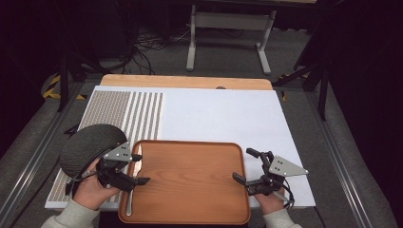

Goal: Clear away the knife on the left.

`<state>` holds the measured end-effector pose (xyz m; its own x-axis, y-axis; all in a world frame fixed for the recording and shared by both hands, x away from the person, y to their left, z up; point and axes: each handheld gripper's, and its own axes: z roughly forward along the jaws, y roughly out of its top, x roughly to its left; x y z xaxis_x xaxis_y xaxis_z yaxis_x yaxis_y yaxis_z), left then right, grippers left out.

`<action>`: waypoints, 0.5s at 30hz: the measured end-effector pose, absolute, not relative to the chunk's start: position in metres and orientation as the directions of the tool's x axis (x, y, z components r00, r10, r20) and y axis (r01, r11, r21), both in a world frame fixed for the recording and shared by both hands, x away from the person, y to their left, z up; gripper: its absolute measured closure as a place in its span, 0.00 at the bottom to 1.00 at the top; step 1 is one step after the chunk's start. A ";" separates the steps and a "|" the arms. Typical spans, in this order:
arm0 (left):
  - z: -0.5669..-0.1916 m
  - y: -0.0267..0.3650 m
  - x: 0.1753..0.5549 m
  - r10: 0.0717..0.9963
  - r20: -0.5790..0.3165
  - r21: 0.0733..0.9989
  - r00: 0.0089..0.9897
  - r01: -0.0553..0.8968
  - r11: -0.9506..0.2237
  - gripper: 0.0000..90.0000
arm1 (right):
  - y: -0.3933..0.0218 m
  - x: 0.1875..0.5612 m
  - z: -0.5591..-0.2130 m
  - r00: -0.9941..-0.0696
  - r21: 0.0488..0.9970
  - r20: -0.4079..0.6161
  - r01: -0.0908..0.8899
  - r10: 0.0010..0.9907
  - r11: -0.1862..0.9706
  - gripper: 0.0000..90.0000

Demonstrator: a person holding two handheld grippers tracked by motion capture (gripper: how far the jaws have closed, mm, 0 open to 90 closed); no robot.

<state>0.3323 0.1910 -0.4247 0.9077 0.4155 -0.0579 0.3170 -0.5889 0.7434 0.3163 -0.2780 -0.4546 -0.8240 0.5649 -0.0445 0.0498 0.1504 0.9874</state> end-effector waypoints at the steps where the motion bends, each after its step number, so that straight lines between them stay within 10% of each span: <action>1: -0.423 0.194 0.330 0.423 -0.029 0.772 0.906 0.289 -0.566 0.09 | -0.278 0.316 -0.455 -0.824 0.987 -0.045 0.050 0.565 0.152 0.02; 15: -0.428 0.219 0.319 0.414 -0.024 0.908 0.910 0.193 -0.372 0.01 | -0.280 0.315 -0.456 -0.825 0.986 -0.045 0.054 0.564 0.157 0.02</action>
